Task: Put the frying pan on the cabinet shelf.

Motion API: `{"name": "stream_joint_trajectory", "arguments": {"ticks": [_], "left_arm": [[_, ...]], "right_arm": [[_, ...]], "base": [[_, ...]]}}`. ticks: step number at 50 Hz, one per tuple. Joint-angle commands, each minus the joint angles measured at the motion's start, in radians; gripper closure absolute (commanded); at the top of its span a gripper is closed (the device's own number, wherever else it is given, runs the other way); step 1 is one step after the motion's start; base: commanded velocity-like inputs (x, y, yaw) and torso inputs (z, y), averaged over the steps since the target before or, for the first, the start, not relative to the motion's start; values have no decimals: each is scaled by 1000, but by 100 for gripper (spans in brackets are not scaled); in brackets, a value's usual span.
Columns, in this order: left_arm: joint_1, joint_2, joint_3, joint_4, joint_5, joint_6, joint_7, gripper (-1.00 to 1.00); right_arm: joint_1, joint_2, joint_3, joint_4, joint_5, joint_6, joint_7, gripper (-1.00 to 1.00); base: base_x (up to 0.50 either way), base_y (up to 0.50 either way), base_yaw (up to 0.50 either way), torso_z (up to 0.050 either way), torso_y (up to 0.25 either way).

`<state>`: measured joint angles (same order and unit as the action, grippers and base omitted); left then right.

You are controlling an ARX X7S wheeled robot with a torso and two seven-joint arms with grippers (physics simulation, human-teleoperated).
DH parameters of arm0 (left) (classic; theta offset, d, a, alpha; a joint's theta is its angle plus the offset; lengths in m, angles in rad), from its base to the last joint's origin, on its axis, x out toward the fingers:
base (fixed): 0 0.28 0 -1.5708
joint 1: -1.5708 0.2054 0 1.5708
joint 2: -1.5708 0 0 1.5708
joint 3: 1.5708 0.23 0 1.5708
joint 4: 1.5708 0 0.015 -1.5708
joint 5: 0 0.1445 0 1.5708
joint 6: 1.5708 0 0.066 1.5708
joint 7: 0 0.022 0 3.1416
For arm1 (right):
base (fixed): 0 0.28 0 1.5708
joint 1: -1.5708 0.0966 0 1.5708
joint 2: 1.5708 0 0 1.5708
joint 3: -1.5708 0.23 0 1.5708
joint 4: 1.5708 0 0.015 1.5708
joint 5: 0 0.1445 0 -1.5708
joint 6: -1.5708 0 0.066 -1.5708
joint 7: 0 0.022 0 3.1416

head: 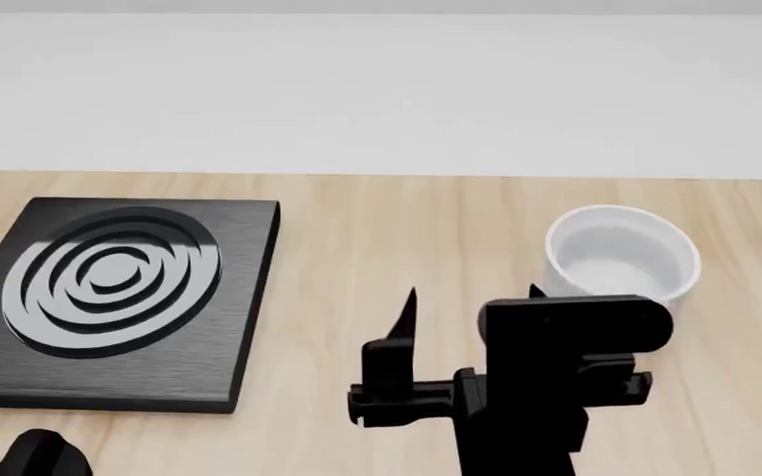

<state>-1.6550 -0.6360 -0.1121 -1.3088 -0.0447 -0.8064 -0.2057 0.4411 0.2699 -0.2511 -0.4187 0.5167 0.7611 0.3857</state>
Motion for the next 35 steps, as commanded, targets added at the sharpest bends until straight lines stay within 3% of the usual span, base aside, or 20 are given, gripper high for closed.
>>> {"name": "stream_joint_trajectory", "arguments": {"ticks": [1, 23, 35], "left_arm": [[24, -3, -44, 0, 28, 21, -14, -100], [-16, -10, -29, 0, 48, 38, 12, -100], [-113, 12, 71, 0, 76, 9, 72, -100]], "right_arm": [[-33, 8, 1, -38, 7, -2, 18, -100], [-45, 11, -8, -29, 8, -27, 21, -100], [-51, 14, -8, -41, 15, -34, 26, -100]], "base": [[0, 0, 0, 0, 0], [0, 0, 0, 0, 0], [0, 0, 0, 0, 0]]}}
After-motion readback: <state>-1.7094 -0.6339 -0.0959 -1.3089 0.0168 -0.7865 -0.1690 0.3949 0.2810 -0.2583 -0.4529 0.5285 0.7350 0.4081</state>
